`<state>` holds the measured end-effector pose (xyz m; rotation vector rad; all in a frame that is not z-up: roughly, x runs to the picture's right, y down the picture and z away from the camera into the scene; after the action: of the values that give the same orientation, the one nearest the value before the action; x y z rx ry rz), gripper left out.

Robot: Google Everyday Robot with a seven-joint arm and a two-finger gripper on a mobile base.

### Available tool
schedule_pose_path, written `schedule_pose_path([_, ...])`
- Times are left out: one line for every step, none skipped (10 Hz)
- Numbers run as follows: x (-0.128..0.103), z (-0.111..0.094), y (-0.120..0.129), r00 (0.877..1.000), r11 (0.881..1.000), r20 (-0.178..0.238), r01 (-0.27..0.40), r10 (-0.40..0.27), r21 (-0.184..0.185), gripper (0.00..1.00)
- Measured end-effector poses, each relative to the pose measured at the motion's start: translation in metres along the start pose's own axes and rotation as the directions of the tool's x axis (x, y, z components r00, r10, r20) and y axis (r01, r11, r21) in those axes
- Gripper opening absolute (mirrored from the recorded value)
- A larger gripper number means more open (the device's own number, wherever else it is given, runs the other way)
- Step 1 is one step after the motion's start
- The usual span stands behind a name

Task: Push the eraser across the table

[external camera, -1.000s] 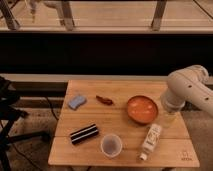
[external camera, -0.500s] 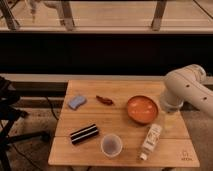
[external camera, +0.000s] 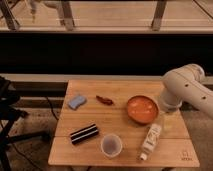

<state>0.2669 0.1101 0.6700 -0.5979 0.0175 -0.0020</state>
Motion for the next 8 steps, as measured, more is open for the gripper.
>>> schedule_pose_path([-0.0016, -0.0008, 0.0006, 1.0, 1.0, 0.001, 0.005, -0.005, -0.002, 0.99])
schedule_pose_path([-0.0028, -0.0012, 0.0014, 1.0, 1.0, 0.002, 0.008, -0.008, -0.003, 0.99])
schedule_pose_path([-0.0043, -0.002, 0.0021, 1.0, 1.0, 0.004, 0.012, -0.012, -0.005, 0.99])
schedule_pose_path([-0.0049, -0.0027, 0.0026, 1.0, 1.0, 0.003, 0.015, -0.015, -0.006, 0.99])
schedule_pose_path([-0.0054, -0.0037, 0.0031, 1.0, 1.0, 0.003, 0.019, -0.019, -0.007, 0.99])
schedule_pose_path([-0.0069, -0.0049, 0.0039, 1.0, 1.0, 0.005, 0.025, -0.025, -0.009, 0.99])
schedule_pose_path([-0.0083, -0.0056, 0.0048, 1.0, 1.0, 0.007, 0.029, -0.029, -0.011, 0.99])
schedule_pose_path([-0.0091, -0.0063, 0.0053, 0.999, 0.999, 0.007, 0.033, -0.033, -0.011, 0.99])
